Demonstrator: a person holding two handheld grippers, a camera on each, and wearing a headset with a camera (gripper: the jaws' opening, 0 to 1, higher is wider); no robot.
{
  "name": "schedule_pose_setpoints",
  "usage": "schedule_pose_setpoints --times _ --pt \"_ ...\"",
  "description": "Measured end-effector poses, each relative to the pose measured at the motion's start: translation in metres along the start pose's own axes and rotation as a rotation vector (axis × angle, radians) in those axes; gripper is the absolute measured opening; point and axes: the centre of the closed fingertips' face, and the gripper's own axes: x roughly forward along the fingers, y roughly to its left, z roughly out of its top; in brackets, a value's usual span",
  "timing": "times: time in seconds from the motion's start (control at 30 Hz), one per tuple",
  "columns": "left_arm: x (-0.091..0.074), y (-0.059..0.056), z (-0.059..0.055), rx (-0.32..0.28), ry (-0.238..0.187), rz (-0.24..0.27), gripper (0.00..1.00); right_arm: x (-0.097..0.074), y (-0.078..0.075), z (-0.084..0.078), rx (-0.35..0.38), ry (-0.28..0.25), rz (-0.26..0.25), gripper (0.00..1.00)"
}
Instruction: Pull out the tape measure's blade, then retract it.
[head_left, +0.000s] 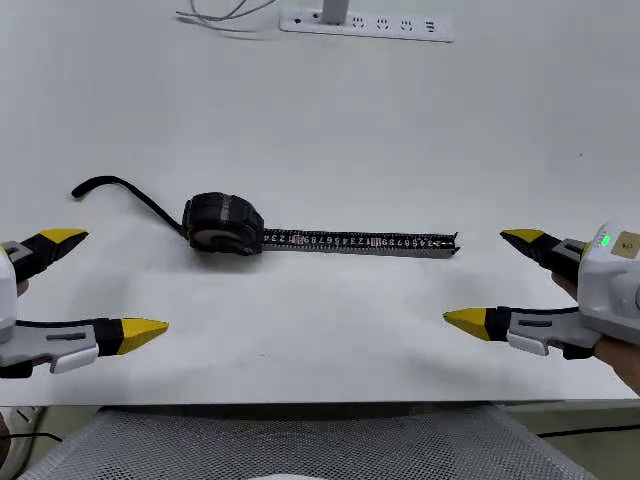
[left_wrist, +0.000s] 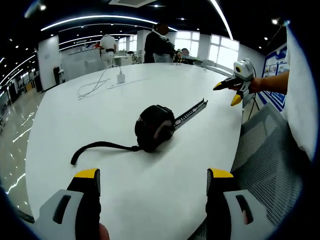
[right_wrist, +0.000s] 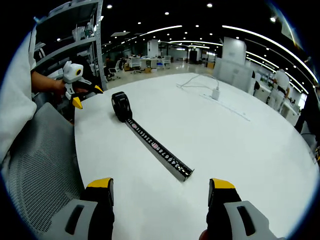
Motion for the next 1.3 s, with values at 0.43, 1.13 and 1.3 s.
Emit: schedule_pose_setpoints --times 0.43,1.13,1.3 --pt "-0.001 -0.014 -0.007 -0.038 -0.015 0.007 0.87 -0.010 0.007 -0.014 0.044 -0.007 -0.023 0.79" --pt "-0.006 -0.017 -0.013 -0.086 -0.024 0.020 0.89 -0.009 0.019 -0.023 0.095 -0.011 -0.019 0.87" --pt "-0.007 -0.015 -0.014 -0.090 -0.026 0.022 0.89 -0.009 0.020 -0.024 0.094 -0.010 -0.016 0.88"
